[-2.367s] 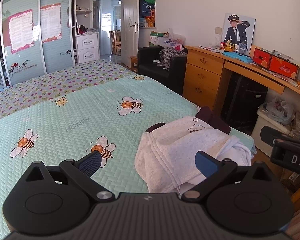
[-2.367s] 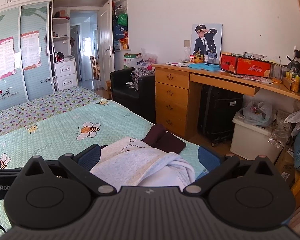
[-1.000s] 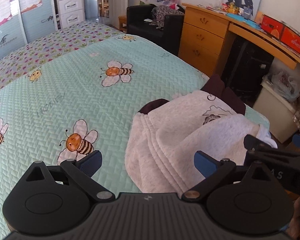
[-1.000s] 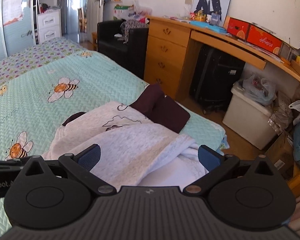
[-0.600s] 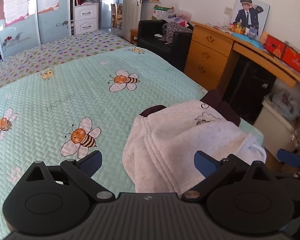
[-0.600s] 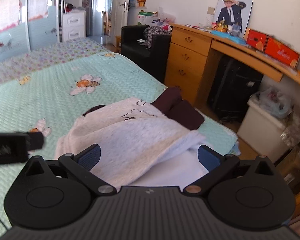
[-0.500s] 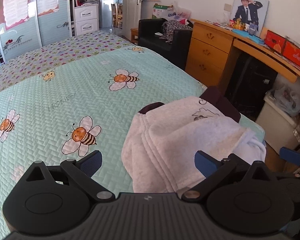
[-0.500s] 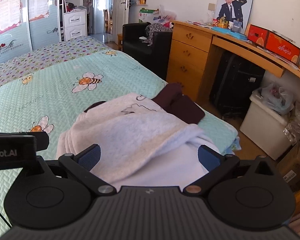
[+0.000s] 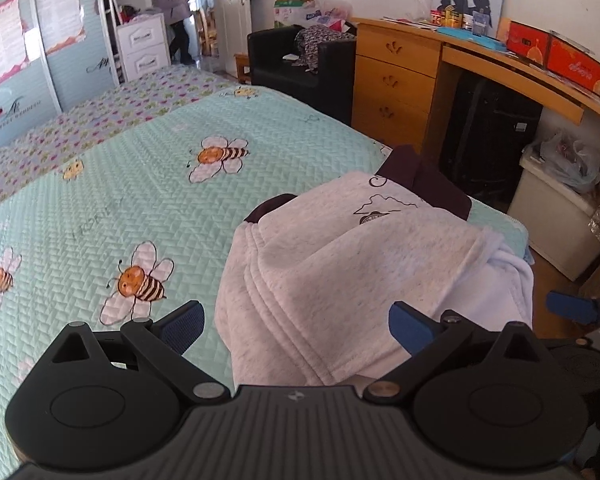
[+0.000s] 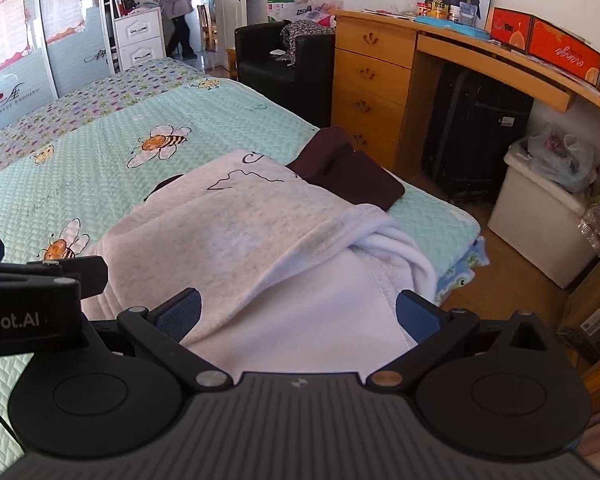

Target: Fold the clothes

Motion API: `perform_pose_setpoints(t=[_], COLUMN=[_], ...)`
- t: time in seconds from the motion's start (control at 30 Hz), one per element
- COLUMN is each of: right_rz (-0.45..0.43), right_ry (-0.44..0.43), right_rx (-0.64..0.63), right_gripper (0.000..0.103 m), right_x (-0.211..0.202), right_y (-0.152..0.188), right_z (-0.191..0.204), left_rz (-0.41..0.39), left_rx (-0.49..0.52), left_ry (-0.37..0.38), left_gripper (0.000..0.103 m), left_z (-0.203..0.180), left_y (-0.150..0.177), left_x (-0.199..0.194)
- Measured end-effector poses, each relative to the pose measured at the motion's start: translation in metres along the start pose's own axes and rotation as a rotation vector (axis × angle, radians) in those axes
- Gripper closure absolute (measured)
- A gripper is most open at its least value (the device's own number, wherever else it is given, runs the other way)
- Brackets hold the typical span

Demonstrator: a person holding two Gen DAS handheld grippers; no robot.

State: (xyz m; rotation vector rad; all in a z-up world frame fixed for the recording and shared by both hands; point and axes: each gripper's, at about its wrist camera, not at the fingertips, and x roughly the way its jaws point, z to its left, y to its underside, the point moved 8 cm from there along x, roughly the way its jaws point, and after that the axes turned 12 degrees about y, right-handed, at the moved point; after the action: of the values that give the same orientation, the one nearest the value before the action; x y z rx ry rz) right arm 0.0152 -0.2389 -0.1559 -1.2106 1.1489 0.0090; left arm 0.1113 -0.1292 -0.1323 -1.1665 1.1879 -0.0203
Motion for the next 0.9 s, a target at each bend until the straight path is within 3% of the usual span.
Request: perform_pose_setpoints(t=[0.2, 0.43, 0.57, 0.67, 0.77, 0.9], right_rz=[0.069, 0.007, -0.137, -0.095, 0.013, 0.026], right_ry=[-0.148, -0.407, -0.39, -0.364, -0.316, -0.293], right_rx=[0.153, 0.438, 0.462, 0.401, 0.349, 0.393], right_gripper=[0.001, 0.0, 0.0, 0.0, 0.0, 0.001], right_x=[-0.006, -0.025, -0.048, -0.046, -0.031, -0.024], right_y=[-0.009, -0.01, -0.02, -0.014, 0.004, 0.019], right_z=[-0.007, -0.019, -0.023, -0.018, -0.012, -0.016], left_rz=[-0.1, -0.131, -0.151, -0.078, 0.017, 0.018], left_rx=[-0.058, -0.01, -0.024, -0.008, 0.034, 0.184], left_ry=[-0.011, -0.019, -0.005, -0.032, -0.083, -0.202], left_gripper=[0.002, 0.003, 0.003, 0.003, 0.003, 0.003], left_z=[0.019, 0.017, 0.017, 0.015, 0.01, -0.004], left_y=[-0.011, -0.007, -0.003, 0.008, 0.023, 0.037], left_x=[-0.029, -0.044, -0.043, -0.03, -0.016, -0.013])
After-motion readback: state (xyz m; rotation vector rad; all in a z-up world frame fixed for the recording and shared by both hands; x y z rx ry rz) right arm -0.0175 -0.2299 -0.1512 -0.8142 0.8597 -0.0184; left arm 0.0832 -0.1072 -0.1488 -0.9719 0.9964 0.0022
